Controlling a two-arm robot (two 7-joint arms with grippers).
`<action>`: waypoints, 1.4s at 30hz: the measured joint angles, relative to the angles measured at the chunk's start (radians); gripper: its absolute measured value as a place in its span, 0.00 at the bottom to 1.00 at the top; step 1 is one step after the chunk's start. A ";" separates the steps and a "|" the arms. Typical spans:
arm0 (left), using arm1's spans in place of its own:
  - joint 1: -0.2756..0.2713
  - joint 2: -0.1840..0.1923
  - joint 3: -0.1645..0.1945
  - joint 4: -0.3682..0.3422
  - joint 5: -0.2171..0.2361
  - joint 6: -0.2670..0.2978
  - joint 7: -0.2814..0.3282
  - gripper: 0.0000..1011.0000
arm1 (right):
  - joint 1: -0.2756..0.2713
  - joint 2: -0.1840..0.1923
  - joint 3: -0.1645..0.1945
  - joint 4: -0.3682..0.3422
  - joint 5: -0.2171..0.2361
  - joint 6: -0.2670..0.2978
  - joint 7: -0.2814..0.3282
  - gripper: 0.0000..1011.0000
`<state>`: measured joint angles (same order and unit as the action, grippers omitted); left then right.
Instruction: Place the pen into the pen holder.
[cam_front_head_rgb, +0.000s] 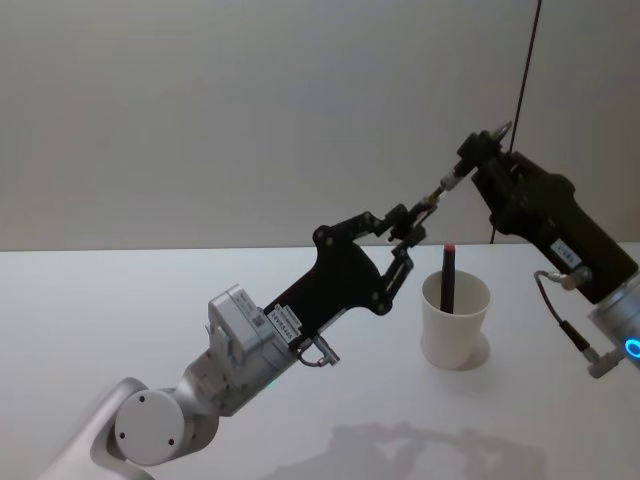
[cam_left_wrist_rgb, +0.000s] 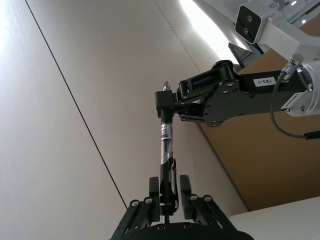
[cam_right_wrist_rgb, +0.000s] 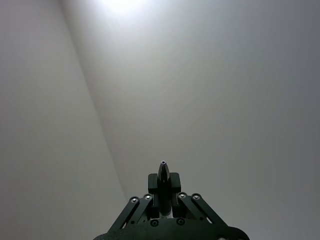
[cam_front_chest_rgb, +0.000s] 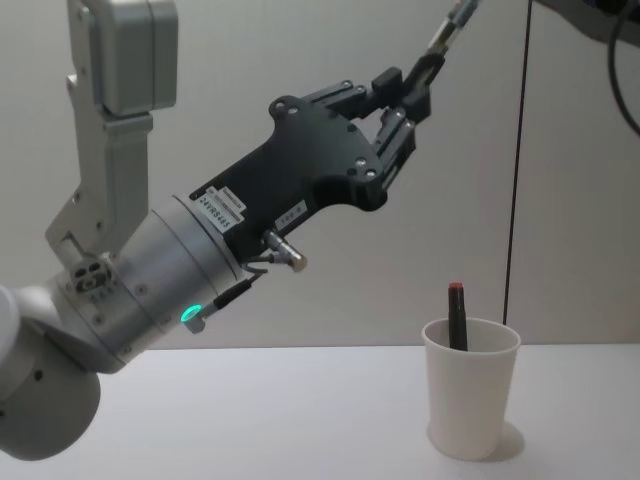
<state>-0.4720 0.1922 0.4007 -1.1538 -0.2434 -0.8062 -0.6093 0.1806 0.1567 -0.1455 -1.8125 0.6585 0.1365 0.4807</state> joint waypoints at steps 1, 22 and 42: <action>0.000 0.000 0.000 0.000 0.000 0.000 0.000 0.26 | 0.000 0.001 0.000 0.000 0.001 0.000 -0.001 0.11; 0.000 0.000 0.000 0.000 0.000 0.000 0.000 0.91 | 0.002 0.020 -0.007 -0.011 0.020 -0.013 -0.019 0.11; 0.000 0.000 0.000 0.000 0.000 0.000 0.000 0.99 | 0.005 0.027 -0.012 0.020 -0.100 -0.096 -0.144 0.11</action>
<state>-0.4720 0.1921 0.4008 -1.1537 -0.2434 -0.8062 -0.6093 0.1853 0.1836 -0.1572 -1.7924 0.5582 0.0407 0.3366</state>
